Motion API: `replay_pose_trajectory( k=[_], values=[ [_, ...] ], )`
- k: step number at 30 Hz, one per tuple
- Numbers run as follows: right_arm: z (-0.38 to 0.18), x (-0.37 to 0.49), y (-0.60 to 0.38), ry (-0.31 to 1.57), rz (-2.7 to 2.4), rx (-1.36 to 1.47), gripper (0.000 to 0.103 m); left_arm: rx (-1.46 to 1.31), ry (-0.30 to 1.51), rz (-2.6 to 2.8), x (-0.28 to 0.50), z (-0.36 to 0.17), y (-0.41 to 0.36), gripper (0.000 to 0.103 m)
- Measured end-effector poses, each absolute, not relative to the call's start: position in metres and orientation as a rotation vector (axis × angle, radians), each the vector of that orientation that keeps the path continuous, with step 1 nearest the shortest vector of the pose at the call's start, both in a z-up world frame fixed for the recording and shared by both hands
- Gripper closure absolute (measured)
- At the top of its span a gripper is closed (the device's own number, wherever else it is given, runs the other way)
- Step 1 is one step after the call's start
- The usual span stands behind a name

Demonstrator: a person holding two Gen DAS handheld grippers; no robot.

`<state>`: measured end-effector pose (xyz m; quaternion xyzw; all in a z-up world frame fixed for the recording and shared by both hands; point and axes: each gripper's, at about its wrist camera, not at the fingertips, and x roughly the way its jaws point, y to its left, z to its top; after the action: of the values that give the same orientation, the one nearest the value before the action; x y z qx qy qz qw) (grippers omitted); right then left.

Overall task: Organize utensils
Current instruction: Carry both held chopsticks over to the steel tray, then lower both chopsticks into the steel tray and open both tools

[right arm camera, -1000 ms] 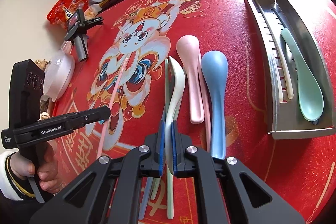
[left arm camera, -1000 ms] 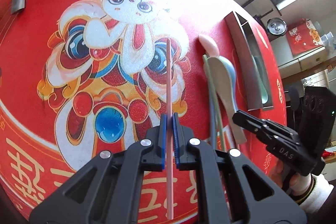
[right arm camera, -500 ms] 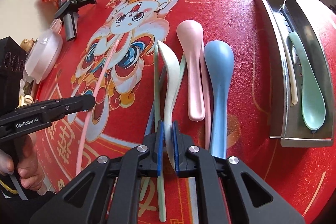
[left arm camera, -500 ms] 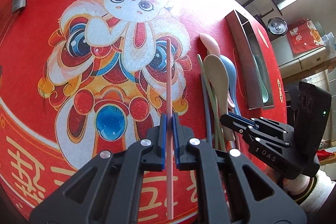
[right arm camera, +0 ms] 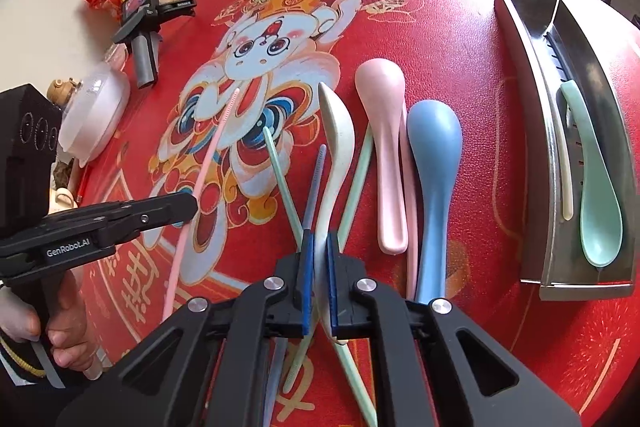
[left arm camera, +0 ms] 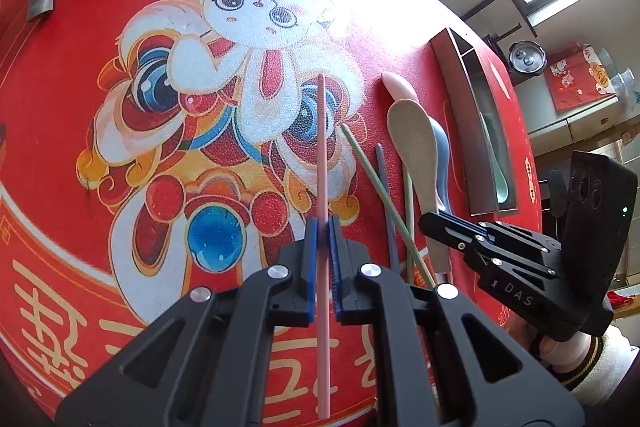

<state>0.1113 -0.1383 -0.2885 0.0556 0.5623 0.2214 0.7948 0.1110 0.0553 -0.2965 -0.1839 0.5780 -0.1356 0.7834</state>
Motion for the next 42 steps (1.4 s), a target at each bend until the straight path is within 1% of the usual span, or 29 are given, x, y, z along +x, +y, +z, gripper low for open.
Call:
replay_pose_trajectory(
  k=[6, 12, 17, 23, 32, 42],
  values=[
    [-0.265, 0.109, -0.155, 1.139, 0.466, 0.175, 0.096, -0.392, 1.224, -0.314, 0.118, -0.278, 0.052, 0.093],
    [-0.242, 0.114, -0.193, 1.082, 0.417, 0.203, 0.096, -0.397, 1.208, -0.359, 0.135, -0.255, 0.033, 0.093],
    [-0.234, 0.127, -0.235, 1.074, 0.342, 0.159, 0.096, -0.352, 1.187, -0.428, 0.157, -0.237, -0.009, 0.093],
    [-0.242, 0.148, -0.282, 1.102, 0.245, 0.145, 0.096, -0.371, 1.181, -0.492, 0.199, -0.224, -0.069, 0.093],
    [-0.264, 0.165, -0.302, 1.157, 0.219, 0.182, 0.096, -0.387, 1.247, -0.483, 0.265, -0.242, -0.151, 0.093],
    [-0.275, 0.167, -0.300, 1.202, 0.210, 0.190, 0.096, -0.323, 1.295, -0.423, 0.292, -0.274, -0.183, 0.093]
  ],
)
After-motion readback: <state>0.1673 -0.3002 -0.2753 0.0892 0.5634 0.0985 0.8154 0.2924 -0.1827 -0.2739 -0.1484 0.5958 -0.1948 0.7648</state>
